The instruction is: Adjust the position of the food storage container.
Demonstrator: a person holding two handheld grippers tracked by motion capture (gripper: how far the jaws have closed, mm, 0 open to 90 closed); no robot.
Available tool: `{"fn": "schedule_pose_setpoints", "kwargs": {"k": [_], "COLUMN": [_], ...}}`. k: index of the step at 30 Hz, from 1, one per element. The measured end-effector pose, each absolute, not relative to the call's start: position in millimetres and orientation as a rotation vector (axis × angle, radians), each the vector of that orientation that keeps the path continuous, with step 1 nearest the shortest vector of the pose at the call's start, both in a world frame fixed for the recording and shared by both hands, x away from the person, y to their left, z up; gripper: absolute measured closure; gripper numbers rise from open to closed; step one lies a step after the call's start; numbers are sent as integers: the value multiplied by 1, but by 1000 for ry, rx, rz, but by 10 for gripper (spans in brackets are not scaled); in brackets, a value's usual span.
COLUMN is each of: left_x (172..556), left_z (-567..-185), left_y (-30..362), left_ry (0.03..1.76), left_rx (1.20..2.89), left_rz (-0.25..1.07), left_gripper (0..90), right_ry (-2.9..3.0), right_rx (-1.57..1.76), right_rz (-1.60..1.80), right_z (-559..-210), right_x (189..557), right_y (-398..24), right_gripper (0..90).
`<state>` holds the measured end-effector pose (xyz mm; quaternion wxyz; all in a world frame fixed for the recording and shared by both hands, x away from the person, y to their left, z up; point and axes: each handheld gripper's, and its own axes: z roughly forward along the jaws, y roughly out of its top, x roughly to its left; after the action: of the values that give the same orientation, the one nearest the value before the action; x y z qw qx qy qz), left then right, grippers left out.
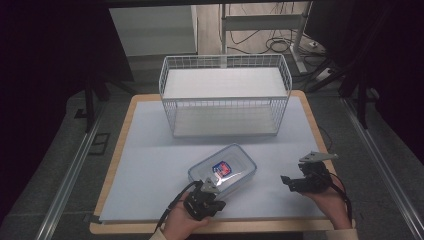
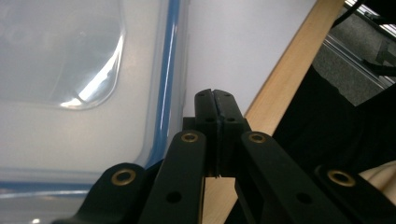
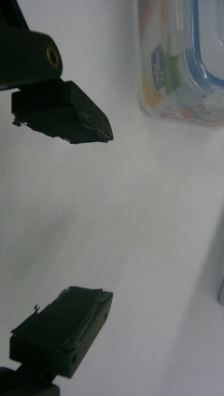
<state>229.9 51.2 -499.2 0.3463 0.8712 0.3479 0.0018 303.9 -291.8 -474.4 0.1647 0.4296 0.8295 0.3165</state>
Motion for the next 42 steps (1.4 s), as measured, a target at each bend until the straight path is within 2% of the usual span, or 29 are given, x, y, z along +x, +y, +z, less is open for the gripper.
{"fn": "schedule_pose_setpoints", "kwargs": {"k": [4, 18, 31, 42], "left_x": [235, 248, 267, 271], "left_z": [-500, -502, -505, -504], "left_y": [61, 88, 120, 129], "left_ry": [920, 1014, 1127, 1138], "left_rx": [2238, 2242, 2166, 2147], "left_rz": [-32, 58, 72, 78], "left_gripper": [900, 900, 900, 900], "right_ry": [2362, 2355, 2356, 2367], "right_rx": [1229, 1236, 1240, 1236], "right_rz": [897, 893, 888, 876], "right_z": [-475, -475, -475, -478], "right_x": [304, 304, 305, 306], "right_y": [-292, -293, -292, -289], "right_gripper": [171, 154, 154, 154]}}
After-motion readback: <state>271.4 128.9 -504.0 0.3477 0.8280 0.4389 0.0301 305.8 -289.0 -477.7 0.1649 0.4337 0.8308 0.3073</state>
